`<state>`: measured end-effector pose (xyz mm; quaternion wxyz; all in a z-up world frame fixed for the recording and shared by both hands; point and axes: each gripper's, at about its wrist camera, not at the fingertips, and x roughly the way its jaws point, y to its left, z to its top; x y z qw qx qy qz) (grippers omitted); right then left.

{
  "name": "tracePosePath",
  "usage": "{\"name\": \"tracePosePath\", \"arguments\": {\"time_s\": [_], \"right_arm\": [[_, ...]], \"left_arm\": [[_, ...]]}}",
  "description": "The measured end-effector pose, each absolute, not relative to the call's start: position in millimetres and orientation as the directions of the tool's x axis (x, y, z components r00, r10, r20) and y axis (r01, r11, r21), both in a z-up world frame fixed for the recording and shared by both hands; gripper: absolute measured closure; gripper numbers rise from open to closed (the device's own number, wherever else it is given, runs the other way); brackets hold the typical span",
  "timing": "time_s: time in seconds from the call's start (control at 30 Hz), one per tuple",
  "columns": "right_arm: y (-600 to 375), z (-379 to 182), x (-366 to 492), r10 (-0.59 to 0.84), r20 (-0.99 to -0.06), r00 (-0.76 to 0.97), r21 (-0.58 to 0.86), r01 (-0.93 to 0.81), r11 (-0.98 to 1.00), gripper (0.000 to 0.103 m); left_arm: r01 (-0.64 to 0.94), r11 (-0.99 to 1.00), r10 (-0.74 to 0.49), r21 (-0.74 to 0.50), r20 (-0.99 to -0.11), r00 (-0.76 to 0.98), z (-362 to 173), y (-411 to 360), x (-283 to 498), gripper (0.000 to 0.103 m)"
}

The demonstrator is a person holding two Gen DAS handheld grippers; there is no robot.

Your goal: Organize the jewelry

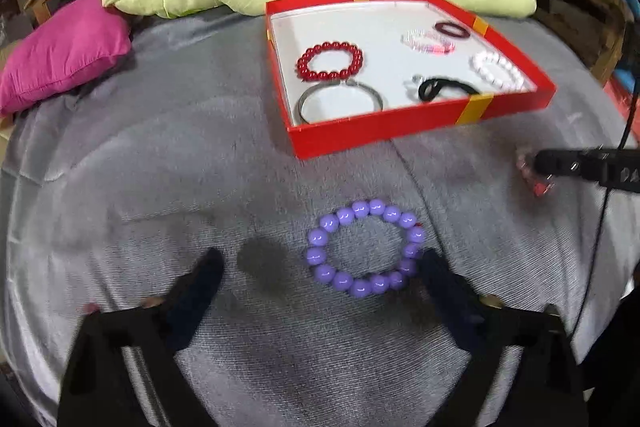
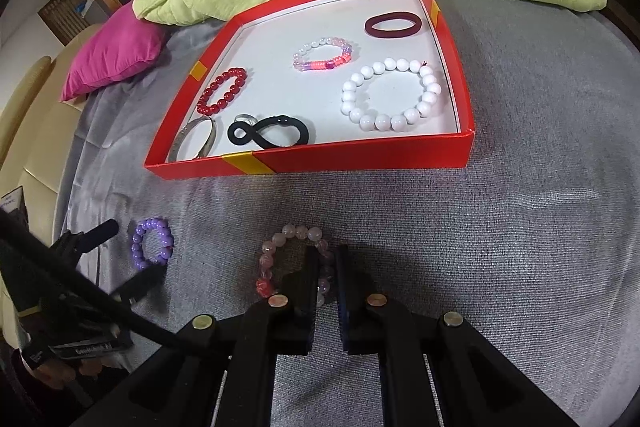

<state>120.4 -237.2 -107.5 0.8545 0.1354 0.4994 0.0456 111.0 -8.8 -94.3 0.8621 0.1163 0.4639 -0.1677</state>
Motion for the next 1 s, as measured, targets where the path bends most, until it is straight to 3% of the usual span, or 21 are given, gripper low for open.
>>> {"name": "tracePosePath", "arguments": {"time_s": [0.03,0.13,0.3,0.47,0.8,0.93,1.0], "right_arm": [[-237.0,-107.5,120.3,0.212,-0.841,0.497,0.275,0.057,0.96,0.092],[-236.3,-107.2,120.5,0.207,-0.842,0.497,0.269,0.055,0.961,0.092],[-236.6,-107.1,120.3,0.21,-0.841,0.498,0.272,0.054,0.961,0.092],[-238.4,-107.0,118.9,0.227,-0.84,0.493,0.288,0.051,0.956,0.091],[-237.8,-106.7,115.2,0.236,-0.839,0.49,0.285,0.026,0.958,0.09],[-231.7,-105.2,114.4,0.235,-0.838,0.492,0.269,-0.001,0.963,0.078],[-225.6,-104.5,112.8,0.214,-0.84,0.499,0.234,-0.022,0.972,0.076]], "left_arm": [[0.399,0.917,-0.209,0.006,-0.844,0.494,-94.8,-6.8,112.6,0.031],[0.412,0.911,-0.205,0.021,-0.844,0.495,-97.0,-12.1,112.1,0.032],[0.435,0.9,-0.244,-0.005,-0.834,0.495,-94.9,-22.7,112.1,0.054],[0.45,0.891,-0.308,-0.065,-0.815,0.492,-86.9,-26.2,111.6,0.092],[0.483,0.872,-0.351,-0.081,-0.792,0.5,-81.3,-31.8,108.1,0.093],[0.477,0.875,-0.345,-0.083,-0.799,0.493,-83.7,-30.3,110.5,0.093],[0.474,0.876,-0.343,-0.086,-0.802,0.489,-84.5,-30.1,110.2,0.093]]}}
